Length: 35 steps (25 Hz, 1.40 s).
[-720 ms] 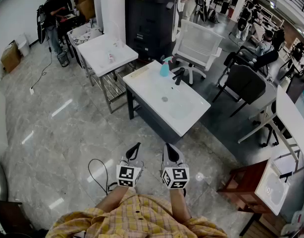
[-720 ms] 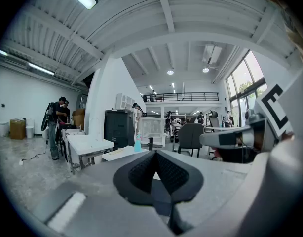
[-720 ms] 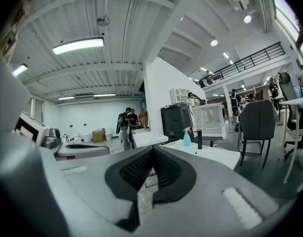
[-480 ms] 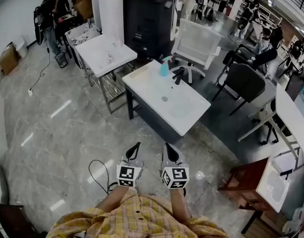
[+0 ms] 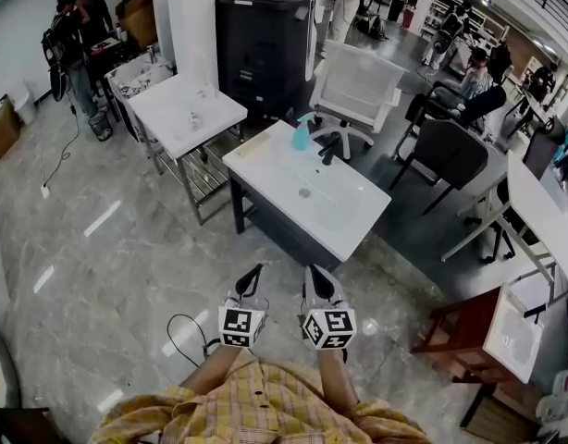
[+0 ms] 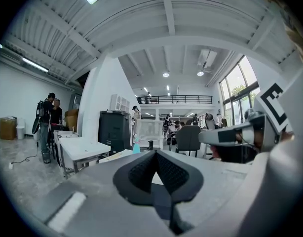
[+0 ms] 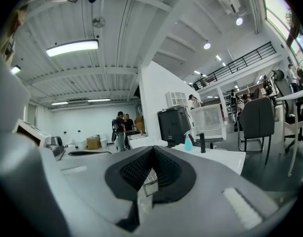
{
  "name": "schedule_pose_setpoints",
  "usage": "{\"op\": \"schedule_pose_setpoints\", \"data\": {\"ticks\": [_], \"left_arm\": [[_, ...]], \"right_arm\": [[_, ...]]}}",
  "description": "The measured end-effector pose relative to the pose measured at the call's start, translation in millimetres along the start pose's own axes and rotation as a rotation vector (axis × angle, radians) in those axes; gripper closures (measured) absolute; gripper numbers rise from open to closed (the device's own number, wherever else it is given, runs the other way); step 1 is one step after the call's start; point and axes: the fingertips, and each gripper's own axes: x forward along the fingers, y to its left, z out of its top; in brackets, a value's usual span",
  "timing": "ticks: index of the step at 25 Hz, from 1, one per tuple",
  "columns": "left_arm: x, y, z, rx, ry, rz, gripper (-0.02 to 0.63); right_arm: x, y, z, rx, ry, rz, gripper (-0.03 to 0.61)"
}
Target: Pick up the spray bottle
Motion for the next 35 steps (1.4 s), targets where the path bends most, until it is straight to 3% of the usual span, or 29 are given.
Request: {"op": "schedule_pose_setpoints", "data": {"ticks": [12, 21, 35], "left_arm": [[11.2, 49.3, 2.7, 0.012, -0.01, -0.082, 0.615], [34.6, 77.9, -3.7, 0.011, 0.005, -0.097, 0.615], [151.2, 128.2, 19.3, 0.017, -0.005, -0.169, 0.615]], "right_arm": [[45.9, 35.5, -3.7, 0.0, -0.014, -0.034, 0.578], [91.1, 31.0, -5.6, -0.003, -0.002, -0.048, 0.578], [203.7, -17.5, 19.8, 0.002, -0.021, -0.085, 0.578]]}}
